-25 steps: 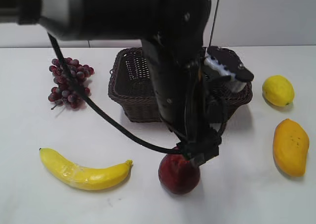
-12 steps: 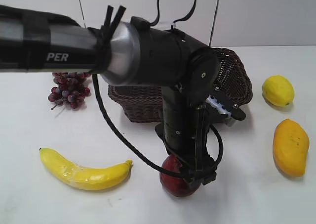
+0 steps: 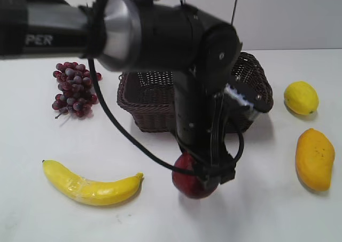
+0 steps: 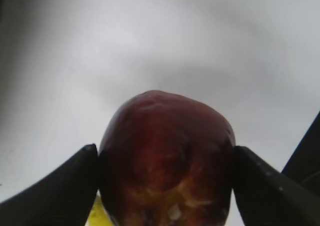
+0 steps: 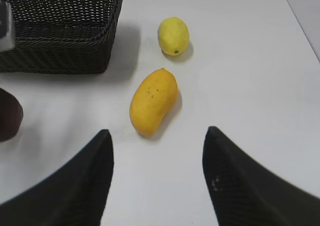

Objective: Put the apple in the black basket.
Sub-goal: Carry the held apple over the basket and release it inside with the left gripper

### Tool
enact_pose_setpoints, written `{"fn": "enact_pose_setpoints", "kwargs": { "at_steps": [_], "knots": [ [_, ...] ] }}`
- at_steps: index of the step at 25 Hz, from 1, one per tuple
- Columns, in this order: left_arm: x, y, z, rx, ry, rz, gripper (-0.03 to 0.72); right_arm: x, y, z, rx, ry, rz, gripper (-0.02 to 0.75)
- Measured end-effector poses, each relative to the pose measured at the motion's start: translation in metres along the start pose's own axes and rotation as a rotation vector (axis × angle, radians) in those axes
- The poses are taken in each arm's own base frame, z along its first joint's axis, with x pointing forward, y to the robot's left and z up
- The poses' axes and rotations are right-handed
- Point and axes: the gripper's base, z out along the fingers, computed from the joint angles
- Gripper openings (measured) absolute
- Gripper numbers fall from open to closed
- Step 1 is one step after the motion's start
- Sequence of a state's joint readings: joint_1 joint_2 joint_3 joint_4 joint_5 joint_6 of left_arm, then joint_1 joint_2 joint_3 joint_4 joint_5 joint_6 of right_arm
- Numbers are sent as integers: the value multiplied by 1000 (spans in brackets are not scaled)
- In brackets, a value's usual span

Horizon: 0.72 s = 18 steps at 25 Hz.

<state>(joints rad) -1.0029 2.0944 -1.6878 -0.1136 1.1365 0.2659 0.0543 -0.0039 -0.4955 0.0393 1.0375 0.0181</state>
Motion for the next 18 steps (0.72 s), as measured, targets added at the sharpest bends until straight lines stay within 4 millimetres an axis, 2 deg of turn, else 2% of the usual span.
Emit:
{"fn": "enact_pose_setpoints", "kwargs": {
  "at_steps": [5, 10, 14, 18],
  "knots": [
    [-19, -1, -63, -47, -139, 116, 597, 0, 0, 0, 1, 0, 0, 434],
    [-34, 12, -115, -110, -312, 118, 597, 0, 0, 0, 1, 0, 0, 434],
    [-33, 34, -142, -189, -382, 92, 597, 0, 0, 0, 1, 0, 0, 434],
    [-25, 62, -147, -249, -369, 42, 597, 0, 0, 0, 1, 0, 0, 434]
  ]
}}
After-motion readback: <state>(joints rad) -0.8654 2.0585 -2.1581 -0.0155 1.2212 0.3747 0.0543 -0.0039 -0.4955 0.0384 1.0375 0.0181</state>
